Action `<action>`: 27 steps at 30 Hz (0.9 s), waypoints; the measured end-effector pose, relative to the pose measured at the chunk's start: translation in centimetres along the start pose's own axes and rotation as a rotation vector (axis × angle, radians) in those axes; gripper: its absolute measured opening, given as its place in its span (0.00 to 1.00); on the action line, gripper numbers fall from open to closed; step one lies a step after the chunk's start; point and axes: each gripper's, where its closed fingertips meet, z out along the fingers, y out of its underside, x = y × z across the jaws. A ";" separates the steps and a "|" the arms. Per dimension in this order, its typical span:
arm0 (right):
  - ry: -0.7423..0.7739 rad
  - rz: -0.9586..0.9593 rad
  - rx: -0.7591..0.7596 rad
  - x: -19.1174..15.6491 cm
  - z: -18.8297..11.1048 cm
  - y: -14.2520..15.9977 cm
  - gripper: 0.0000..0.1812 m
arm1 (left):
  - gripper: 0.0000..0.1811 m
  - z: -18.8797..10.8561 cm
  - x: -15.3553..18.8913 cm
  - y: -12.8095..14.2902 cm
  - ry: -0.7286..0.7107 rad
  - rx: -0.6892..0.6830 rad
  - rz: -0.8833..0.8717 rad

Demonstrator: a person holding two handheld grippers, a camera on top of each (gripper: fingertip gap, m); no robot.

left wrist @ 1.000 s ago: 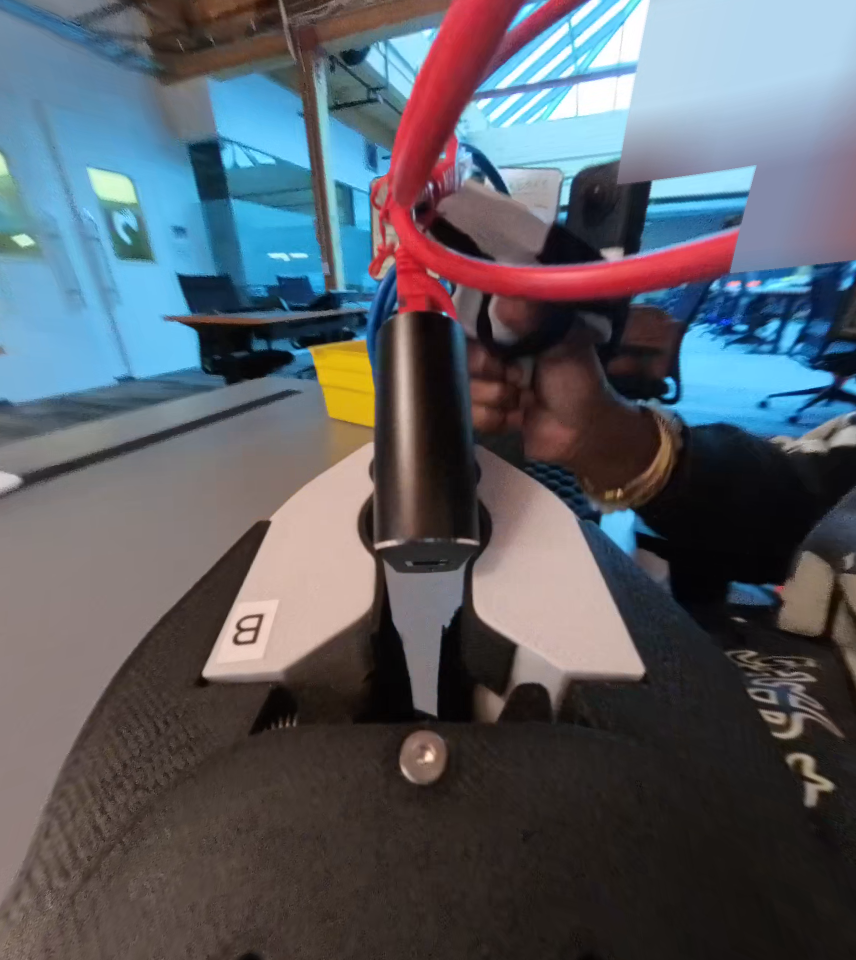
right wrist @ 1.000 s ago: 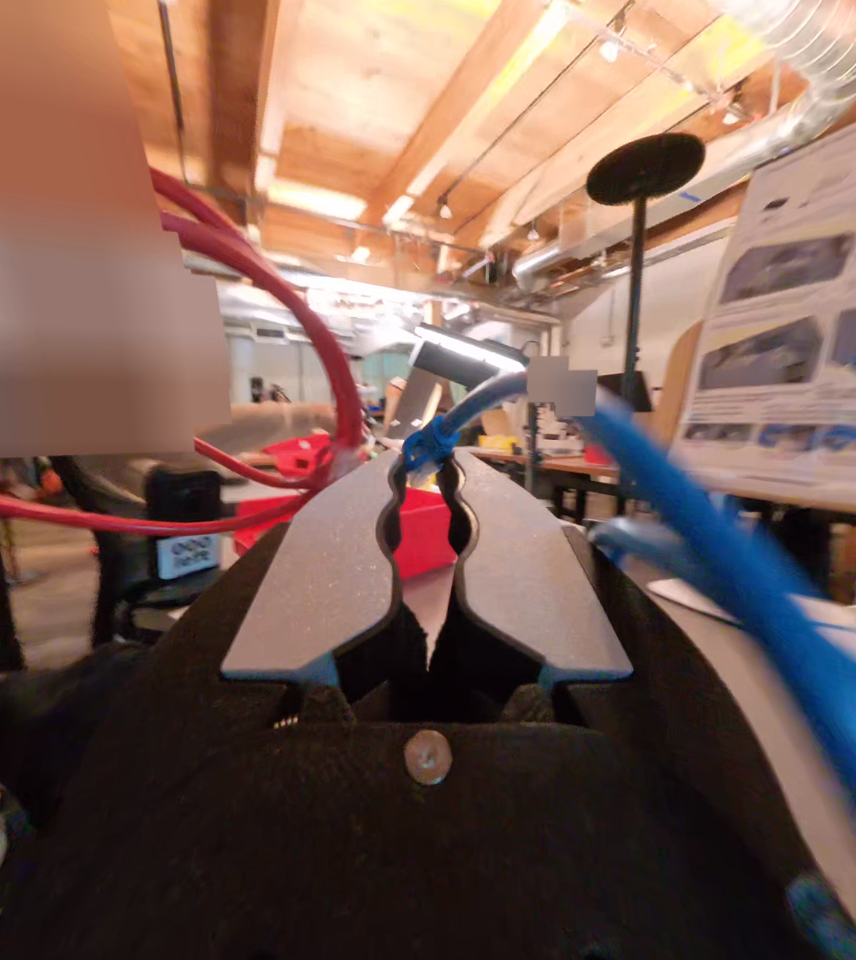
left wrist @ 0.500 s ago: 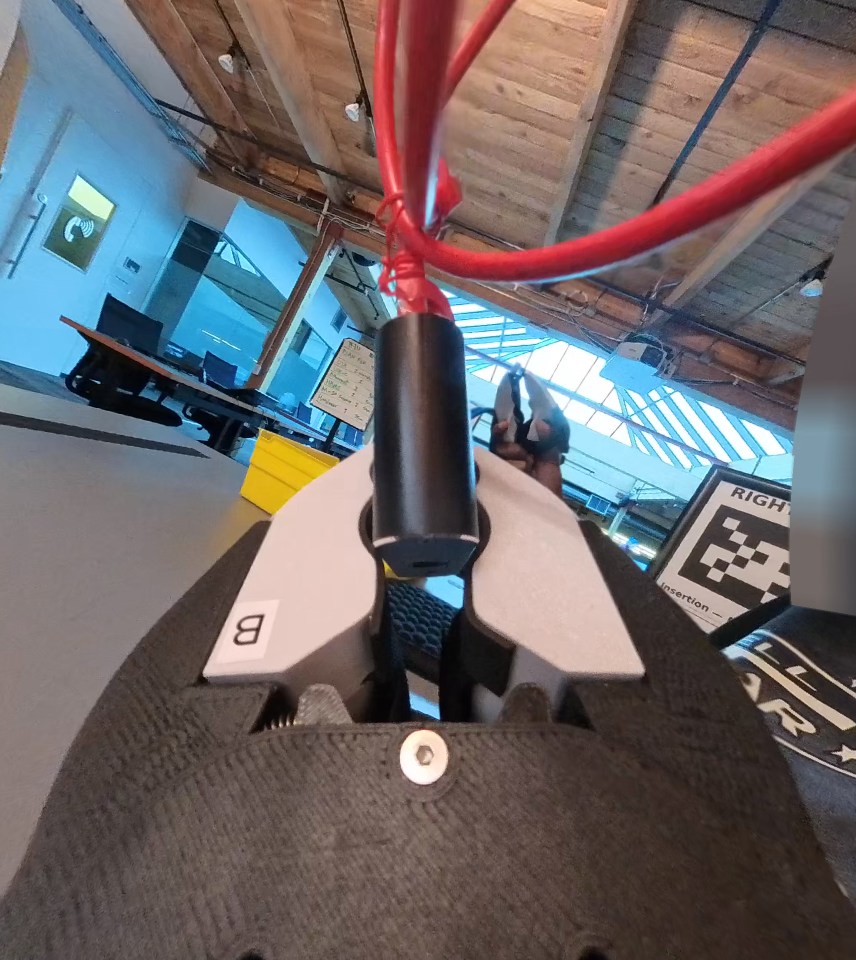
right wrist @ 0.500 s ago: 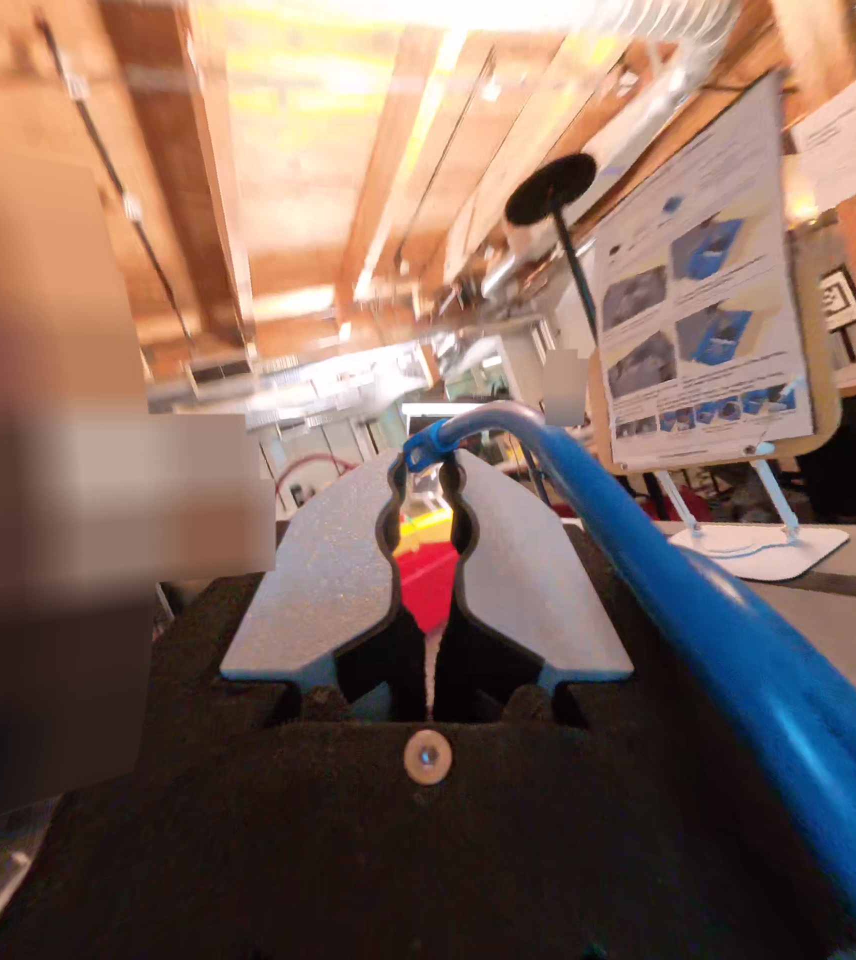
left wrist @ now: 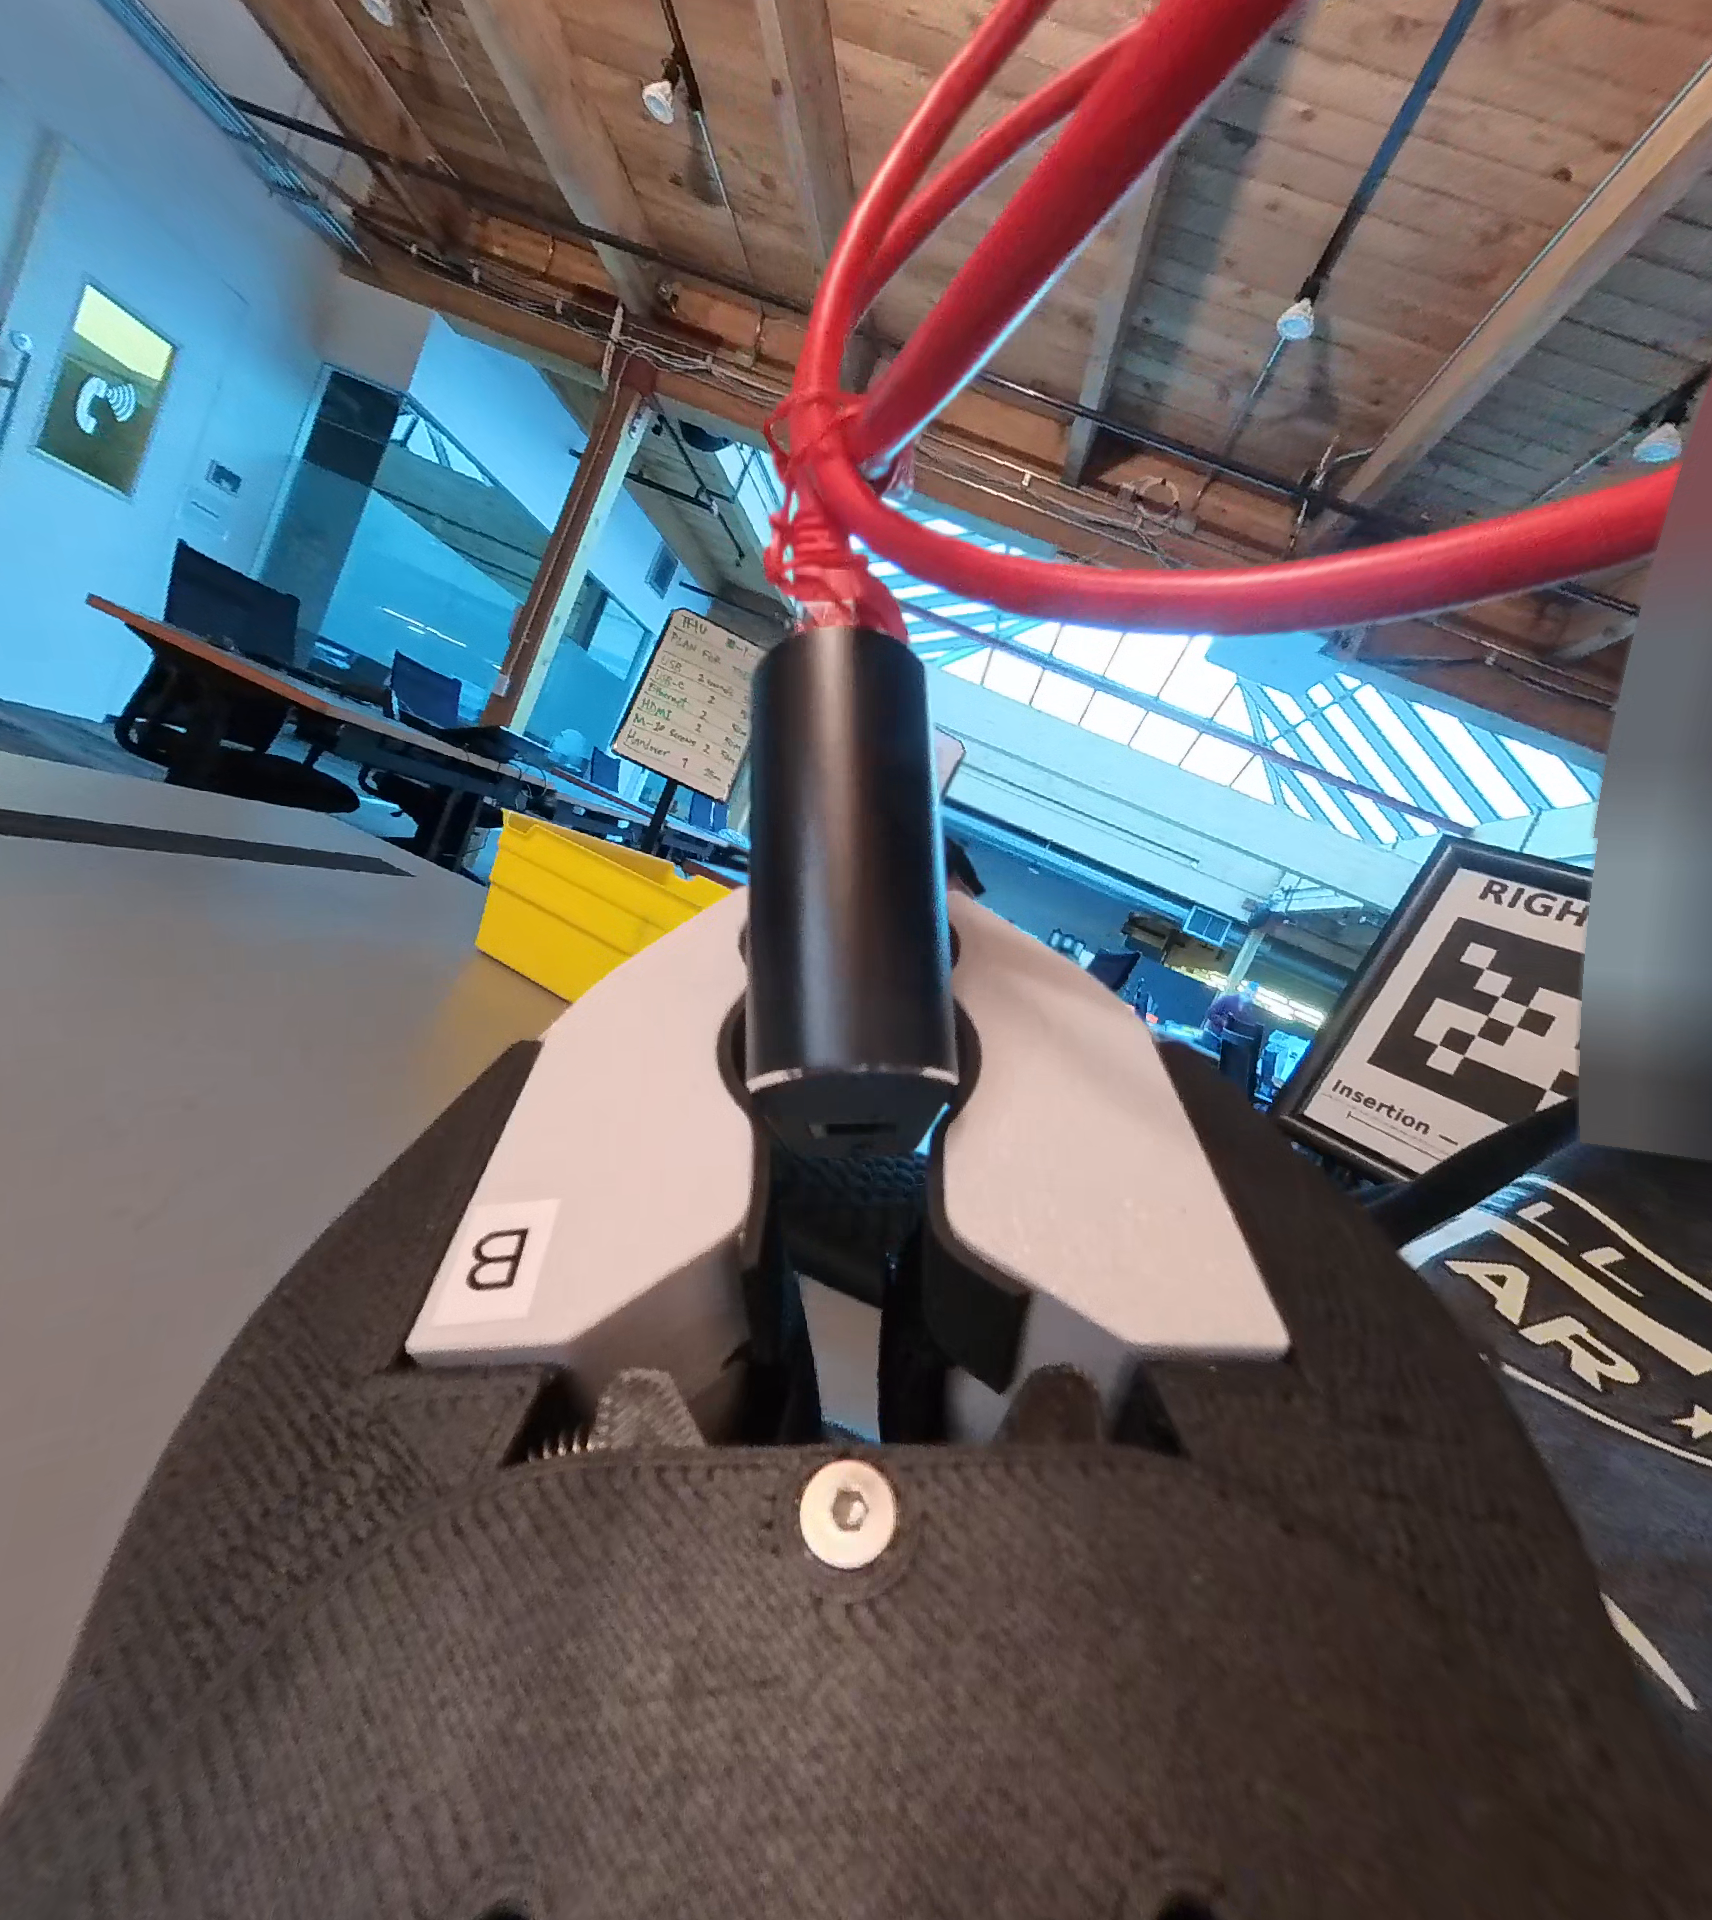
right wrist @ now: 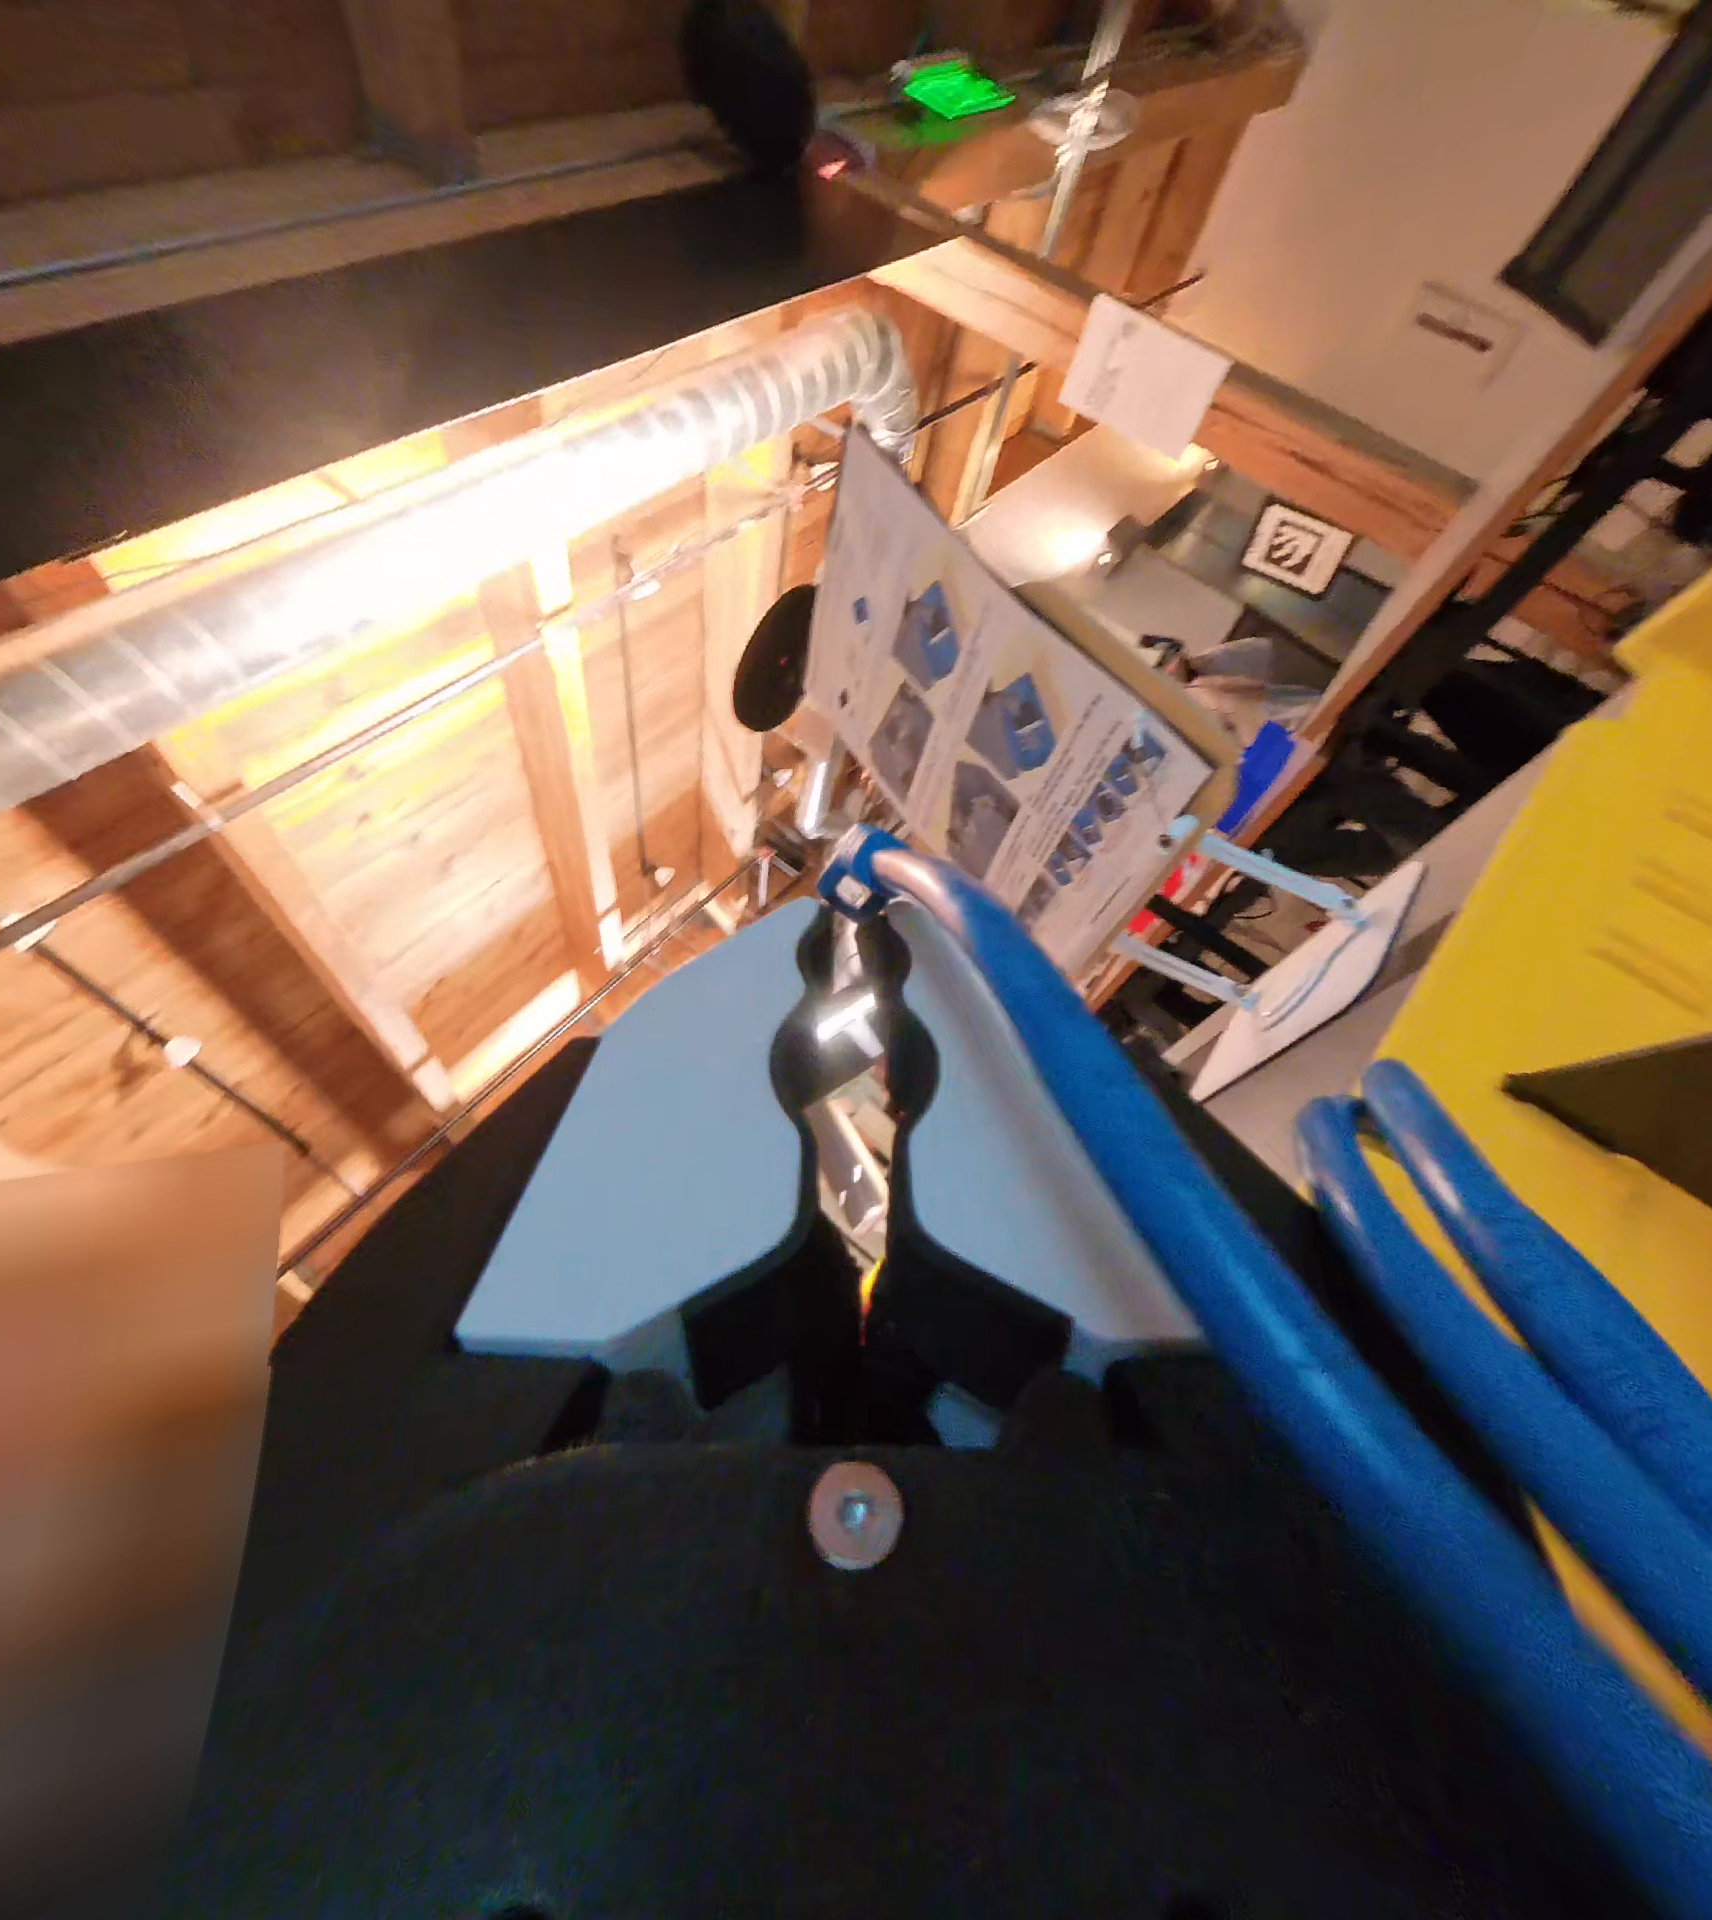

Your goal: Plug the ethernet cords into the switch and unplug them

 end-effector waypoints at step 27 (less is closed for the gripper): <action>1.092 -0.988 -1.075 14.3 -9.2 4.3 0.07 | 0.15 0.3 0.3 0.9 0.013 -0.053 0.011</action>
